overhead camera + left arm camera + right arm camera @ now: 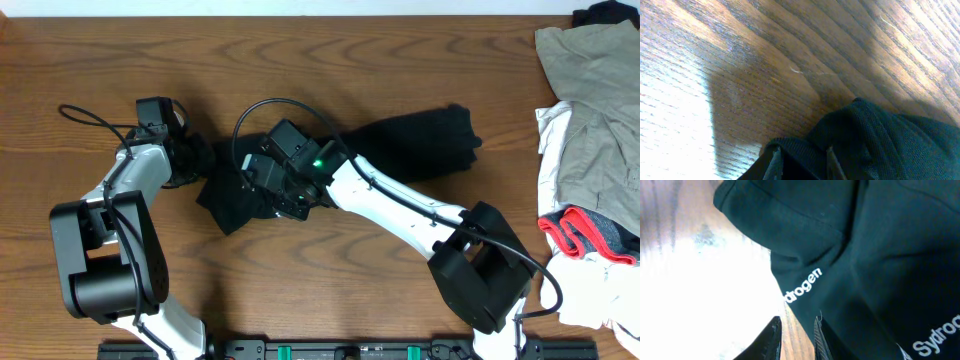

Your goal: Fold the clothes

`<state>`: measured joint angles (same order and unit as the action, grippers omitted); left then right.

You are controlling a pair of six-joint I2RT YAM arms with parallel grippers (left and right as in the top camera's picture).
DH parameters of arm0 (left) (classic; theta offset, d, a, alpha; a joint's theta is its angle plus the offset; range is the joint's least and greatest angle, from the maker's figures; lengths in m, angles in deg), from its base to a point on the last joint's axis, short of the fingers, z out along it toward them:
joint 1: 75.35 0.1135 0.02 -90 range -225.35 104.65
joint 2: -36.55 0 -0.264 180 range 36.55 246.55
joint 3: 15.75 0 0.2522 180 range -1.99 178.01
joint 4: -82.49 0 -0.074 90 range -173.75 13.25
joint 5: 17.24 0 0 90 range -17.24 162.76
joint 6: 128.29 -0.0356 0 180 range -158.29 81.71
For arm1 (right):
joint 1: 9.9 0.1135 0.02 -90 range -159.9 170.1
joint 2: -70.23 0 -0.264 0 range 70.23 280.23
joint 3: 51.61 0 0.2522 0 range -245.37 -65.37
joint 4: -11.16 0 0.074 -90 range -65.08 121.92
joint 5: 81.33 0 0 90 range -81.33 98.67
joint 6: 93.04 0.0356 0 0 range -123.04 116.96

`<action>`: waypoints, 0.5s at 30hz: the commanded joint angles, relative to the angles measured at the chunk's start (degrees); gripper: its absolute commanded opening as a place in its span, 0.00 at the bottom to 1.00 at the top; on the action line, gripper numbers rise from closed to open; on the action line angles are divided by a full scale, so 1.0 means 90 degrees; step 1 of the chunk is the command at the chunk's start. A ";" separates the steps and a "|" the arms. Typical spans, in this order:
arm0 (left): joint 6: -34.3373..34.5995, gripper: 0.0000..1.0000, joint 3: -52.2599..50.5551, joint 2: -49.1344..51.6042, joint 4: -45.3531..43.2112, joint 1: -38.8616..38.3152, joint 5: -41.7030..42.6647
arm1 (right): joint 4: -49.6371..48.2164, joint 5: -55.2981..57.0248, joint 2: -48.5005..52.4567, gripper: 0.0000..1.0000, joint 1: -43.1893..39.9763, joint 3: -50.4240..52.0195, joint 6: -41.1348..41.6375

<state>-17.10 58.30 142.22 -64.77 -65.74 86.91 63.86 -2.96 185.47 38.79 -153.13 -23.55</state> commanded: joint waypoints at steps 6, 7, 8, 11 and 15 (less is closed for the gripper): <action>0.0058 0.30 -0.0080 0.0063 0.0029 0.0032 -0.0170 | -0.0622 0.1904 0.0087 0.38 -0.0199 -0.0063 -0.0095; 0.0058 0.30 -0.0080 0.0066 0.0044 0.0032 -0.0170 | -0.0612 0.1977 0.0129 0.40 -0.0245 -0.0063 -0.0163; 0.0058 0.30 -0.0080 0.0063 0.0068 0.0032 -0.0170 | -0.0600 0.2038 0.0202 0.43 -0.0296 -0.0063 -0.0160; 0.0058 0.30 -0.0080 0.0063 0.0100 0.0032 -0.0170 | -0.0449 0.2035 0.0432 0.48 -0.0452 -0.0063 -0.0362; 0.0058 0.30 -0.0080 0.0066 0.0100 0.0032 -0.0170 | -0.0369 0.2113 0.0731 0.66 -0.0590 -0.0063 -0.0605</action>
<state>-17.10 58.30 142.22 -64.29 -65.74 86.91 60.31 13.95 189.69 34.31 -153.18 -26.55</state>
